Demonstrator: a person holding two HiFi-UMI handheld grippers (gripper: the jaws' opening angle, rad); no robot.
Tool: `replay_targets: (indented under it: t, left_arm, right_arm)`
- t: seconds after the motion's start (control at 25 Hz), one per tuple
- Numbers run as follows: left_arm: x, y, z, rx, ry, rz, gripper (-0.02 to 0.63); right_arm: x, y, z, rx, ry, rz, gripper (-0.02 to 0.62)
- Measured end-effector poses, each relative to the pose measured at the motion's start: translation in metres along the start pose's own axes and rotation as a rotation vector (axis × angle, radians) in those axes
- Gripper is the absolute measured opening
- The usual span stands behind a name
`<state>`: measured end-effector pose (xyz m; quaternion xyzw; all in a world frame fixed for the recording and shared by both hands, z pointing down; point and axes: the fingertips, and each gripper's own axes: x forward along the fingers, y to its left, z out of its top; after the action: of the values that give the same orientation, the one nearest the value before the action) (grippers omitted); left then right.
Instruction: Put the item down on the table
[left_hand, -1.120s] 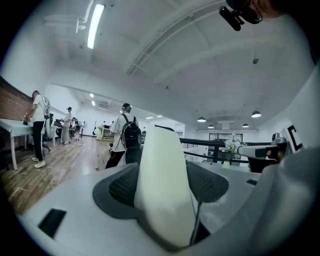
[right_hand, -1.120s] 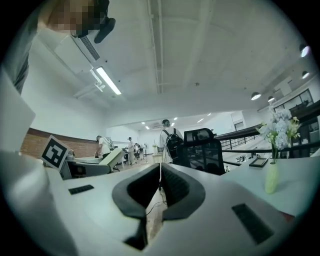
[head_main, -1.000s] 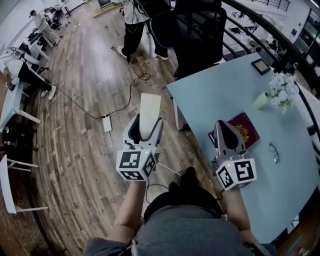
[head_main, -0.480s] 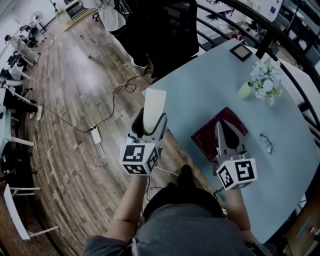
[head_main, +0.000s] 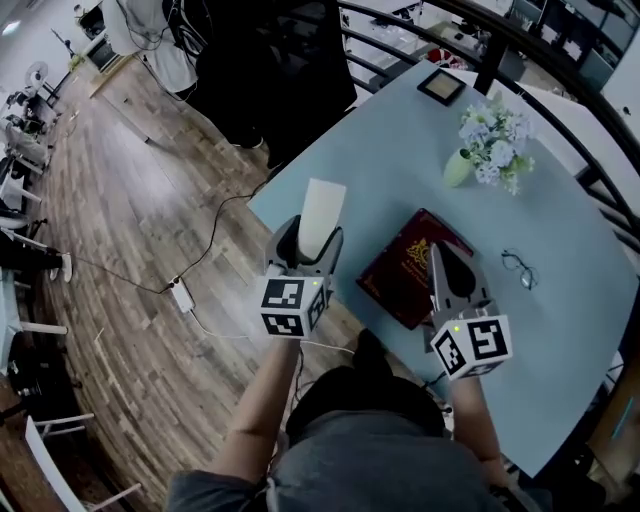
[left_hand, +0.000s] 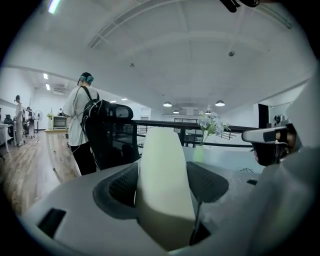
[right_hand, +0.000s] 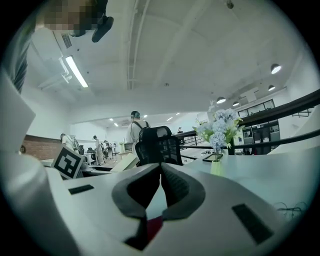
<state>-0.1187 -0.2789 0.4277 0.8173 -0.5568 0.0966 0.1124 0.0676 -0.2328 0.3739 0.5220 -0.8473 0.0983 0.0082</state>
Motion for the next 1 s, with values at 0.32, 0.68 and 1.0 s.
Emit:
replay_targets:
  t: [0.32, 0.68, 1.0]
  left_arm:
    - [0.049, -0.028, -0.026, 0.086, 0.099, -0.125, 0.307]
    - [0.094, -0.051, -0.058, 0.184, 0.217, -0.243, 0.307]
    - [0.123, -0.056, -0.094, 0.24, 0.343, -0.275, 0.307]
  right_arm:
    - [-0.004, -0.019, -0.002, 0.017, 0.009, -0.066, 0.0]
    - [-0.013, -0.034, -0.004, 0.023, 0.014, -0.126, 0.0]
    - [-0.016, -0.041, -0.007, 0.027, 0.021, -0.153, 0.0]
